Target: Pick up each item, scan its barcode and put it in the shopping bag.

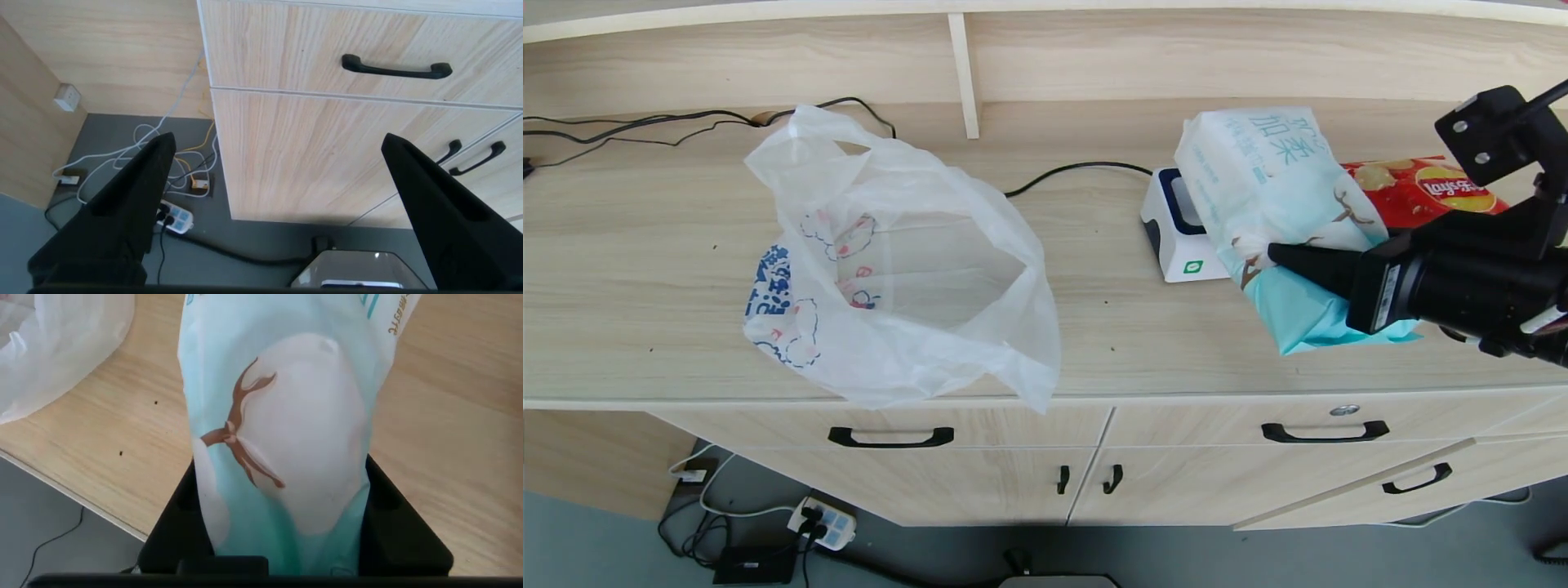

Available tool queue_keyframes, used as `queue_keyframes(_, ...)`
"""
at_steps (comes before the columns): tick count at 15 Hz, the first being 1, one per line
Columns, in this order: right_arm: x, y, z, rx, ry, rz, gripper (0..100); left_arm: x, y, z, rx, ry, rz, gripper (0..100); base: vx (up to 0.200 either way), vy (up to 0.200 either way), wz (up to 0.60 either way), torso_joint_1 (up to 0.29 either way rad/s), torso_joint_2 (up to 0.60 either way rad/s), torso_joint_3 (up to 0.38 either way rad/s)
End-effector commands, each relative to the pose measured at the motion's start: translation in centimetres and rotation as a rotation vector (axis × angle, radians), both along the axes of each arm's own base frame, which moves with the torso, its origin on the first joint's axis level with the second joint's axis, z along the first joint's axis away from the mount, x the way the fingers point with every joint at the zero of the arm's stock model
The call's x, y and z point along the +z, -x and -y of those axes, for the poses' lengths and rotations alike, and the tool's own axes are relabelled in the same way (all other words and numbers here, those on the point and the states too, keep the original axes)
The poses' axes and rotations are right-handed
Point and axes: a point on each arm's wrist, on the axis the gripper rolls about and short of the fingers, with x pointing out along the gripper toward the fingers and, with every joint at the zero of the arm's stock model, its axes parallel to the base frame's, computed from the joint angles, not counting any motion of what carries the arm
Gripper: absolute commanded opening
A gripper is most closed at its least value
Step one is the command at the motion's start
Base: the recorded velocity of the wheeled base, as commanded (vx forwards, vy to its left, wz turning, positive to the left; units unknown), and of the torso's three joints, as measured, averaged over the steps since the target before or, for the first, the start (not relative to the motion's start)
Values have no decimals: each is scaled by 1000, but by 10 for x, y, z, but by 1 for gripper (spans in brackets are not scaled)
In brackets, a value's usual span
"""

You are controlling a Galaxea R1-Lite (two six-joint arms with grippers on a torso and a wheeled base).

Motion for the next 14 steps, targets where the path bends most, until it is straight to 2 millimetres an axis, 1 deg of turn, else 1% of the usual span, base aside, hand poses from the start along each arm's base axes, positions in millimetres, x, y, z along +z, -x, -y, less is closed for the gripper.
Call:
queue_keyframes(1,10,12,-10,61,-20,35,0,0,0,0,0,-1,0,100,0,0,0,0,0,0)
queue_keyframes(2,9,18,-13,87,-31,25,0,0,0,0,0,-1,0,100,0,0,0,0,0,0)
queue_keyframes(3,7,20,-12,86,-30,21,0,0,0,0,0,-3,-2,100,0,0,600,-2,2,2)
queue_keyframes(4,-1,25,-8,85,-21,1,0,0,0,0,0,-3,-2,100,0,0,600,7,2,2)
queue_keyframes(5,-5,26,-8,84,-18,-8,0,0,0,0,0,-3,-4,100,0,0,600,-2,-2,2)
queue_keyframes(11,-1,23,-9,84,-51,-1,0,0,0,0,0,-3,-4,100,0,0,600,5,2,4)
queue_keyframes(12,4,22,-10,83,-73,3,0,0,0,0,0,-3,-4,100,0,0,600,7,-2,12)
queue_keyframes(14,10,10,-17,79,-81,15,0,0,0,0,0,-3,-4,100,0,0,600,2,5,5)
